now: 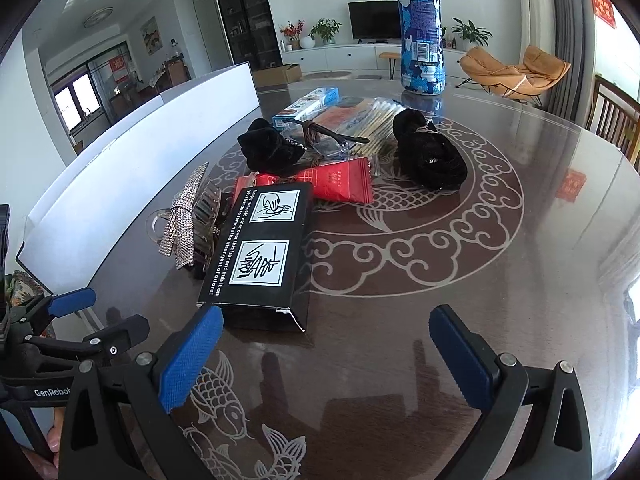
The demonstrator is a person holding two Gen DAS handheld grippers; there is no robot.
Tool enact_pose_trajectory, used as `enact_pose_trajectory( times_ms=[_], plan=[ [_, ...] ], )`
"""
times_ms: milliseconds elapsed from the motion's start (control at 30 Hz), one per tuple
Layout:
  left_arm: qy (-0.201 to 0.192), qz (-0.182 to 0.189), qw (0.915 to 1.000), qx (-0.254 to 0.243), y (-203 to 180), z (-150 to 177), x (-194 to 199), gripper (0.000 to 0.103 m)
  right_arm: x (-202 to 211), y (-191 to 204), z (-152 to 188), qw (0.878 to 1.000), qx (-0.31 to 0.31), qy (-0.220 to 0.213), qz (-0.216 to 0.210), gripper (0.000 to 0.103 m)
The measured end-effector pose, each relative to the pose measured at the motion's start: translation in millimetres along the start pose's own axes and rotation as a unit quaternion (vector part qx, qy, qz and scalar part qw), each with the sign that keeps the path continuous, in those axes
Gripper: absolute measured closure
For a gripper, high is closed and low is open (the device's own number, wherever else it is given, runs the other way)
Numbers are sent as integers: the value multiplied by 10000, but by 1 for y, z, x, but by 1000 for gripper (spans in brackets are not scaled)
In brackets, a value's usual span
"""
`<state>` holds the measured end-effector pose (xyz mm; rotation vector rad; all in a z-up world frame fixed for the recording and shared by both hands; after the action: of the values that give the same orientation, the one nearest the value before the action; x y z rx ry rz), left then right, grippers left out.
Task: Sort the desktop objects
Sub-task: 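Grasp the black soap box with the right tool while the left tool approaches the rhinestone bow clip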
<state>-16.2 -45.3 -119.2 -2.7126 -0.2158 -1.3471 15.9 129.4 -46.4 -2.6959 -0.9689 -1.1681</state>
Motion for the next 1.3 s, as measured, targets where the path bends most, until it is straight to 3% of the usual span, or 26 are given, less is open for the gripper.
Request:
enact_pose_trajectory(
  times_ms=[300, 467, 633, 733, 933, 1300],
  plan=[
    [-106, -385, 9990, -190, 0, 3, 4, 0, -5, 4, -13, 9991, -129, 126, -376, 0],
    [-228, -611, 9972, -365, -2, 3, 9, 0, -18, 22, -24, 9980, 204, 287, -522, 0],
    [-218, -575, 9975, -351, 1, 4, 12, 0, -44, 27, -27, 9957, 475, 606, -517, 0],
    [-144, -484, 9983, -275, 4, 6, 10, 0, -61, 26, -27, 9937, 652, 808, -413, 0],
    [-41, -442, 9985, -328, 0, 7, 5, 0, -73, 35, -31, 9892, 1204, 820, -164, 0],
    [86, -500, 9981, -346, -2, 10, -1, 0, -73, -6, -43, 9932, 728, 832, 367, 0]
  ],
)
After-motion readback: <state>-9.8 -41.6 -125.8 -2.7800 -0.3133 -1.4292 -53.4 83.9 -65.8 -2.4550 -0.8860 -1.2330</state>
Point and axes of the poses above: each gripper's, at about its wrist camera, not at the fingertips, and x roughly against the way its jaws point, y to its left, z to its underside, the point moved 4 cm from there along -x, roughly the way its jaws point, and after that the axes turned 5 degrees about -y, right-handed, at the moved point
